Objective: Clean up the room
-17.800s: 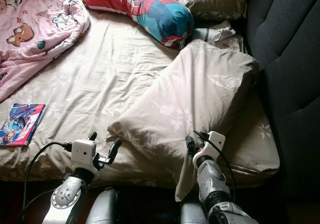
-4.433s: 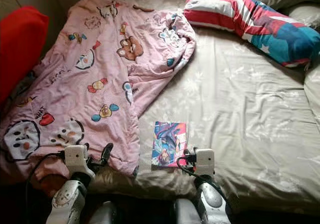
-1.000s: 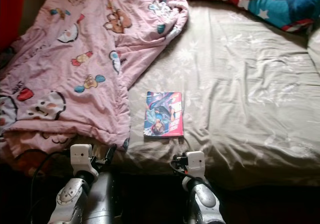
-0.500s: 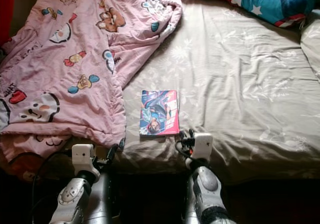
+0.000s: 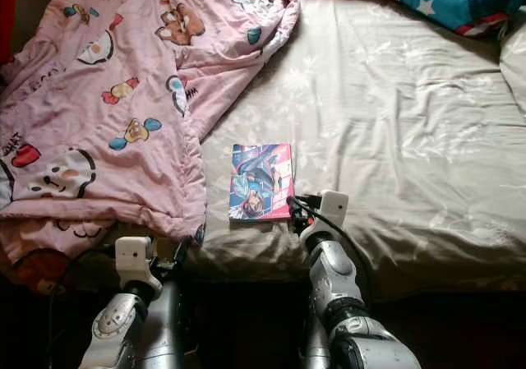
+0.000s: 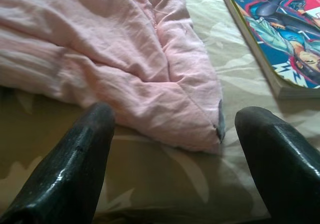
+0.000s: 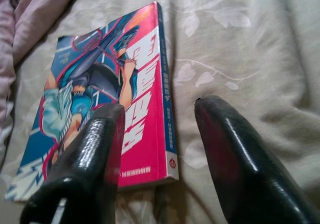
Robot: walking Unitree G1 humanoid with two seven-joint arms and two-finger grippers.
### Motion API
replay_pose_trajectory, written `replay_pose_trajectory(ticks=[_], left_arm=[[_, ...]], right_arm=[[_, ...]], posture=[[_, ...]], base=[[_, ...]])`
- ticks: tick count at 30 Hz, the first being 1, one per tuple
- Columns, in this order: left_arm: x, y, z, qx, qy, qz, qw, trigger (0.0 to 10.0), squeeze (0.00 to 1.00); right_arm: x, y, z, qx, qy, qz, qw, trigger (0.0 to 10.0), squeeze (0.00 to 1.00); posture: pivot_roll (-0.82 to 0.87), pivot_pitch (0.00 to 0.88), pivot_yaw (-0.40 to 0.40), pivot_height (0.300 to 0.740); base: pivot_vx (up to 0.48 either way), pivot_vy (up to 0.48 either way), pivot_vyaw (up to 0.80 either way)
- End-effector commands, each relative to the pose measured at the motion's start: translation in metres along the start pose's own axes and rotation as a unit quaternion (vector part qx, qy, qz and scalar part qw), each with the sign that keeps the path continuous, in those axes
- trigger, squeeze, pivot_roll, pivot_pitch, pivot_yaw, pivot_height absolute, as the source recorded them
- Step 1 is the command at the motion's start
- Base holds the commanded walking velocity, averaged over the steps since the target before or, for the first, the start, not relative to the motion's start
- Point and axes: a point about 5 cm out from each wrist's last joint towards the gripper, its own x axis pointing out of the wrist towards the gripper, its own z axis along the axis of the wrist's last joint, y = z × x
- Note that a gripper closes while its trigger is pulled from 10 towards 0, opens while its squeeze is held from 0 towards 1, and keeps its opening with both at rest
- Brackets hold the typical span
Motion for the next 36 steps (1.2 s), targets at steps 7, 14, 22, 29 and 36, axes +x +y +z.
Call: replay_pose_trajectory(ticks=[7,14,22,29,36], left_arm=[[-0.015,0.006,-0.008,0.013,0.024,0.001,1.000,10.0,0.00],[-0.022,0.008,-0.008,0.016,0.030,0.001,0.999,10.0,0.00],[-0.027,0.010,-0.011,0.020,0.043,0.002,0.999,10.0,0.00],[-0.027,0.009,-0.010,0.023,0.047,-0.001,0.999,10.0,0.00],[-0.027,0.009,-0.010,0.027,0.049,-0.001,0.998,10.0,0.00]], right_arm=[[0.003,0.008,-0.005,0.036,0.015,0.001,0.999,10.0,0.00],[-0.003,0.005,-0.018,0.081,0.035,0.001,0.996,10.0,0.00],[-0.008,-0.004,-0.023,0.099,0.037,-0.016,0.994,10.0,0.00],[-0.008,-0.003,-0.025,0.125,0.038,-0.012,0.991,10.0,0.00],[-0.008,0.001,-0.026,0.135,0.038,0.003,0.990,1.9,0.00]], posture=[[0.08,0.340,0.056,0.568],[0.10,0.359,0.065,0.568],[0.09,0.363,0.071,0.568],[0.10,0.360,0.075,0.568],[0.10,0.360,0.075,0.568]], base=[[0.000,0.000,0.00],[0.000,0.000,0.00],[0.000,0.000,0.00],[0.000,0.000,0.00],[0.000,0.000,0.00]])
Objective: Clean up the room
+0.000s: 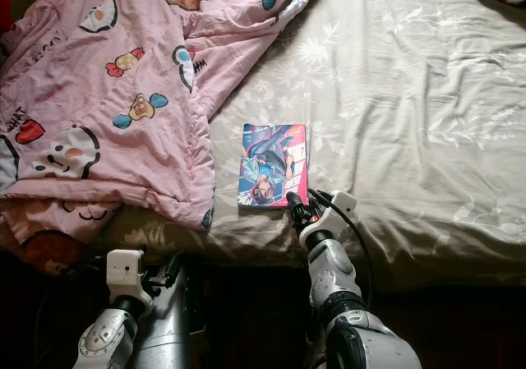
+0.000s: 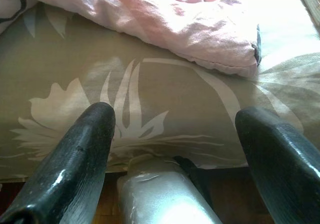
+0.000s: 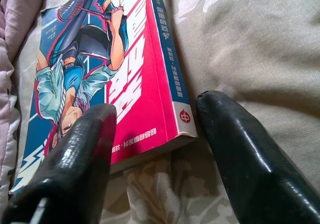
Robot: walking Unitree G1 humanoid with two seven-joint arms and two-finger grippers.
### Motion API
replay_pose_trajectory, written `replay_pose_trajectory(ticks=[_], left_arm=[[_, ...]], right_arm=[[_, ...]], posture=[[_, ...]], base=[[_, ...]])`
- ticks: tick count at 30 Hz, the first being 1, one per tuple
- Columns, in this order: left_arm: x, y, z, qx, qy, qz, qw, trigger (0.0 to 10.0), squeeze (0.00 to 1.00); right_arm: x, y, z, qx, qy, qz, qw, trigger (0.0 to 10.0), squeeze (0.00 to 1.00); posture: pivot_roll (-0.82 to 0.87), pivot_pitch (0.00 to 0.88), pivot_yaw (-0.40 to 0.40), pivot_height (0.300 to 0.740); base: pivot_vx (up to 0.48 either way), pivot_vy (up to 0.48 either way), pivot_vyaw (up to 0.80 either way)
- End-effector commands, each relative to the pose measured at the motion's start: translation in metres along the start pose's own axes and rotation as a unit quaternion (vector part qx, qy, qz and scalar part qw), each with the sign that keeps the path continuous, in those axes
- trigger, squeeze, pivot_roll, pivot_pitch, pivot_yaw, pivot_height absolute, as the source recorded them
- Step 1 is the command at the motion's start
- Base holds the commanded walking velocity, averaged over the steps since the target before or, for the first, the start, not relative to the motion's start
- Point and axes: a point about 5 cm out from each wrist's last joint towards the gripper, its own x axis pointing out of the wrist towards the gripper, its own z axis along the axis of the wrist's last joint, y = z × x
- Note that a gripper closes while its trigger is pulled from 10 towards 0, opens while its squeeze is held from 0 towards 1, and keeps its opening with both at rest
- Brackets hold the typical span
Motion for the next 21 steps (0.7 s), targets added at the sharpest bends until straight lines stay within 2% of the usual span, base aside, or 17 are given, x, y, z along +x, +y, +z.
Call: replay_pose_trajectory(ticks=[1,2,21], left_arm=[[-0.0071,0.0045,-0.0066,0.010,0.020,0.004,1.000,10.0,0.00],[-0.0072,0.0044,-0.0068,0.010,0.021,0.004,1.000,10.0,0.00],[-0.0064,0.0028,-0.0097,0.011,0.029,0.000,1.000,10.0,0.00]], right_arm=[[-0.0073,-0.0043,-0.0199,0.021,0.033,-0.011,0.999,0.5,0.00],[-0.0075,-0.0045,-0.0200,0.021,0.033,-0.010,0.999,0.0,0.00],[-0.0105,-0.0071,-0.0236,0.025,0.039,-0.001,0.999,0.0,0.00]], posture=[[0.10,0.360,0.075,0.568],[0.10,0.359,0.075,0.568],[0.09,0.358,0.074,0.568]], base=[[0.000,0.000,0.00],[0.000,0.000,0.00],[0.000,0.000,0.00]])
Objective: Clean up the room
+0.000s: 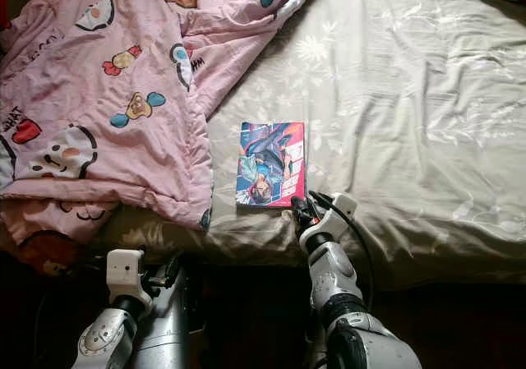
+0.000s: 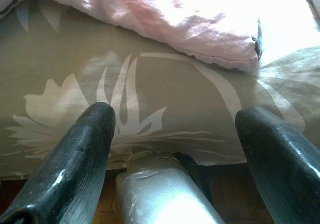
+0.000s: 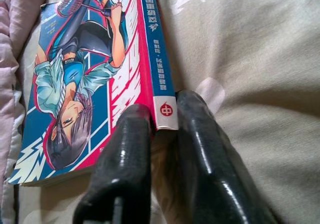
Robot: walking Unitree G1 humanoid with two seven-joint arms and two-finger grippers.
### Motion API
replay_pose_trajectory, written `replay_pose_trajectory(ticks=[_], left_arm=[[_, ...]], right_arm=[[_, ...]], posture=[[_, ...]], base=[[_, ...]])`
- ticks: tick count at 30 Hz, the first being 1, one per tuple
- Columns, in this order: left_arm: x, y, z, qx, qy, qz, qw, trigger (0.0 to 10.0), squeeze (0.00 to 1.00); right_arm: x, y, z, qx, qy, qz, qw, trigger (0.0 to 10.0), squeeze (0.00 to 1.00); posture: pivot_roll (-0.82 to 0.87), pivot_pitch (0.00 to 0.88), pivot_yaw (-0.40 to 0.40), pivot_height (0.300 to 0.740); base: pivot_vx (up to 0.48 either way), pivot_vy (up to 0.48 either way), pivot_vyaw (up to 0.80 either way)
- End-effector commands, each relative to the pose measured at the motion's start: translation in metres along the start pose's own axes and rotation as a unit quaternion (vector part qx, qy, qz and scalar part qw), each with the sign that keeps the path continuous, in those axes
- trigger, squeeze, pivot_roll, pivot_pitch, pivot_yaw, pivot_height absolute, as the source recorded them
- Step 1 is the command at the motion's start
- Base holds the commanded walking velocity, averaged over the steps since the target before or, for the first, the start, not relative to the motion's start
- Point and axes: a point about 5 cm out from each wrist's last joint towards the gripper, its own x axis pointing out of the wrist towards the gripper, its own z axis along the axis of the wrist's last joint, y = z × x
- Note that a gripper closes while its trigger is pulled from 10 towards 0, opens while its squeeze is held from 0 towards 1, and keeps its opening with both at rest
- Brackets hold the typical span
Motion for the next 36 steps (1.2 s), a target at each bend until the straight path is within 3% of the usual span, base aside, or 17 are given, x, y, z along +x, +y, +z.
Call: replay_pose_trajectory(ticks=[1,14,19,26,31,36], left_arm=[[-0.007,0.003,-0.009,0.010,0.024,0.000,1.000,10.0,0.00],[0.000,0.002,-0.008,0.014,0.024,-0.002,1.000,10.0,0.00],[0.004,-0.001,-0.008,0.015,0.021,-0.005,1.000,10.0,0.00],[0.009,-0.003,-0.007,0.015,0.020,-0.008,1.000,10.0,0.00],[0.014,-0.006,-0.008,0.014,0.018,-0.010,1.000,10.0,0.00],[0.017,-0.007,-0.009,0.010,0.016,-0.007,1.000,10.0,0.00]], right_arm=[[-0.008,-0.006,-0.021,0.015,0.034,-0.016,0.999,0.0,0.00],[-0.003,0.002,-0.002,-0.050,-0.023,0.003,0.998,0.0,0.00],[-0.009,-0.001,0.006,-0.083,-0.072,-0.005,0.994,0.0,0.00],[-0.020,-0.003,0.008,-0.094,-0.106,0.005,0.990,0.0,0.00],[-0.031,0.010,0.016,-0.176,-0.136,0.042,0.974,0.0,0.00],[-0.036,0.015,0.031,-0.217,-0.163,0.042,0.962,0.0,0.00]], posture=[[0.09,0.358,0.074,0.568],[0.08,0.336,0.070,0.568],[0.06,0.321,0.064,0.568],[0.05,0.305,0.059,0.568],[0.02,0.282,0.049,0.568],[0.01,0.264,0.037,0.568]], base=[[0.000,0.000,0.00],[0.000,0.000,0.00],[0.000,0.000,0.00],[0.000,0.000,0.00],[0.000,0.000,0.00],[0.000,0.000,0.00]])
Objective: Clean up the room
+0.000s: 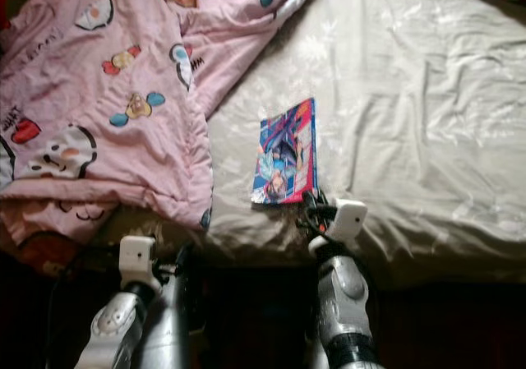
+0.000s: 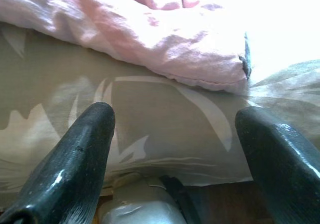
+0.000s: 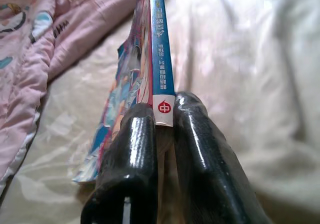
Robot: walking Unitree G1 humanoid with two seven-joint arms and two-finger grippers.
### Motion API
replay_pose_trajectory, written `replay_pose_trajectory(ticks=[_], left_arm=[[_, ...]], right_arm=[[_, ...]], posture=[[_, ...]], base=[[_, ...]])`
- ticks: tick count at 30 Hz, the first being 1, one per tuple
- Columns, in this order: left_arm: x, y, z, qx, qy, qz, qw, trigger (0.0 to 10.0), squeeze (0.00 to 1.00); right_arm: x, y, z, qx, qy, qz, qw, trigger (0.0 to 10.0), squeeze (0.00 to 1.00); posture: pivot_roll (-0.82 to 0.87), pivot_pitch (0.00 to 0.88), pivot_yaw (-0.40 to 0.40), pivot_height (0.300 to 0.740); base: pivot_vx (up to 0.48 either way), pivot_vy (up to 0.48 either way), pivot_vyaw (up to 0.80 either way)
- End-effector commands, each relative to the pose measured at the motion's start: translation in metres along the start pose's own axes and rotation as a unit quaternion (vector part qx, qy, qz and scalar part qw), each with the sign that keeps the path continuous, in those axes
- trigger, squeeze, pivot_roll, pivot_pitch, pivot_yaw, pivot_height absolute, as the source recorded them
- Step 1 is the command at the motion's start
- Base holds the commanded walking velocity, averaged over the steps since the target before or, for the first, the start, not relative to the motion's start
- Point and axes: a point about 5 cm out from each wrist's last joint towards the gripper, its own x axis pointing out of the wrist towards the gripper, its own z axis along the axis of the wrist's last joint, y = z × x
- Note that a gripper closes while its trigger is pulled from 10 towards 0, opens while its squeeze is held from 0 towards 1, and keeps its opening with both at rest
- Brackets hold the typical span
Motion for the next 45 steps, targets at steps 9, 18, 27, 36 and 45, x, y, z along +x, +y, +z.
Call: replay_pose_trajectory(ticks=[9,18,27,36,45], left_arm=[[-0.004,0.004,-0.014,-0.007,0.019,0.019,1.000,10.0,0.00],[-0.009,0.010,-0.025,-0.009,0.037,0.035,0.999,10.0,0.00],[-0.016,0.015,-0.040,-0.012,0.073,0.047,0.996,10.0,0.00],[-0.026,0.021,-0.059,-0.008,0.120,0.055,0.991,10.0,0.00],[-0.035,0.018,-0.078,-0.014,0.177,0.060,0.982,10.0,0.00]], right_arm=[[0.001,-0.004,0.022,-0.053,-0.012,-0.018,0.998,10.0,0.00],[0.005,-0.007,0.024,-0.061,0.001,-0.035,0.998,10.0,0.00],[0.010,-0.006,0.026,-0.059,0.002,-0.036,0.998,10.0,0.00],[0.006,-0.010,0.022,-0.060,0.012,-0.041,0.997,10.0,0.00],[0.004,-0.009,0.014,-0.055,0.029,-0.048,0.997,10.0,0.00]], posture=[[0.01,0.235,0.018,0.568],[0.01,0.218,0.011,0.613],[0.00,0.211,0.011,0.678],[0.00,0.213,0.008,0.740],[0.00,0.217,0.003,0.740]], base=[[0.000,0.000,0.00],[0.000,0.000,0.00],[0.000,0.000,0.00],[0.000,0.000,0.00],[0.000,0.000,0.00]])
